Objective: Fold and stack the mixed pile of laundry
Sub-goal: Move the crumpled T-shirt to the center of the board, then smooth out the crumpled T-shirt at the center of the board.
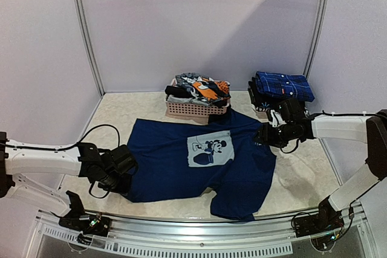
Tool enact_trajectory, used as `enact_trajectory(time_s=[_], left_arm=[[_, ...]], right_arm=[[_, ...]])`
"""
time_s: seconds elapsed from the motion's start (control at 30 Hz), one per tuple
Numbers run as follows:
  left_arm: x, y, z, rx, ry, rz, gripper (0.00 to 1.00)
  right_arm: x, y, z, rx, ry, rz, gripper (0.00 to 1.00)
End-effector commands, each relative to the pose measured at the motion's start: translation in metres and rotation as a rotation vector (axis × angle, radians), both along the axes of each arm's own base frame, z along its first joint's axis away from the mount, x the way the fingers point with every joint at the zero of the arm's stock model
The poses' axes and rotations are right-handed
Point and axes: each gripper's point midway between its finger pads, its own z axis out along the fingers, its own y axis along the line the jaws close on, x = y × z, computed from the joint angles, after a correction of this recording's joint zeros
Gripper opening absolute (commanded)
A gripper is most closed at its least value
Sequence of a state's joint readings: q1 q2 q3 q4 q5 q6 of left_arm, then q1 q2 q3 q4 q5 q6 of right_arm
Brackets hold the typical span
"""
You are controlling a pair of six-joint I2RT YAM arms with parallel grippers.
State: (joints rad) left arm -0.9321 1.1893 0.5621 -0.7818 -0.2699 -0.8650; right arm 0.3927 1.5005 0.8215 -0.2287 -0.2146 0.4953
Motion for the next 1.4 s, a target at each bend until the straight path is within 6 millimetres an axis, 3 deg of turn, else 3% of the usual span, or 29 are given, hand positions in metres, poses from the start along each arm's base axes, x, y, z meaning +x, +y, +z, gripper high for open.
enact_trajectory(time_s=[0.0, 0.33, 0.57, 0.73, 0.87, 1.1, 1.37], left_arm=[[0.005, -0.013, 0.001, -0.021, -0.026, -0.023, 0.43], [0.009, -0.021, 0.022, 0.010, -0.076, -0.046, 0.43], [0.005, -0.016, 0.009, 0.062, -0.046, -0.047, 0.41], [0.002, -0.015, 0.001, 0.052, -0.044, -0.041, 0.29], [0.004, -0.014, 0.002, 0.047, -0.064, -0.033, 0.02], [0.012, -0.001, 0.016, -0.003, -0.179, 0.030, 0.00], [0.019, -0.001, 0.010, -0.096, -0.273, 0.065, 0.00]], right_arm=[[0.000, 0.000, 0.004, -0.002, -0.024, -0.007, 0.68], [0.000, -0.001, 0.000, -0.009, -0.019, -0.007, 0.68], [-0.001, -0.002, -0.005, -0.016, -0.005, -0.007, 0.68], [-0.003, -0.004, -0.002, -0.020, -0.009, -0.011, 0.68], [-0.006, -0.006, -0.002, -0.021, -0.009, -0.018, 0.68], [-0.027, -0.015, -0.006, -0.048, 0.034, -0.060, 0.68], [-0.065, -0.014, -0.003, -0.033, 0.135, -0.051, 0.70]])
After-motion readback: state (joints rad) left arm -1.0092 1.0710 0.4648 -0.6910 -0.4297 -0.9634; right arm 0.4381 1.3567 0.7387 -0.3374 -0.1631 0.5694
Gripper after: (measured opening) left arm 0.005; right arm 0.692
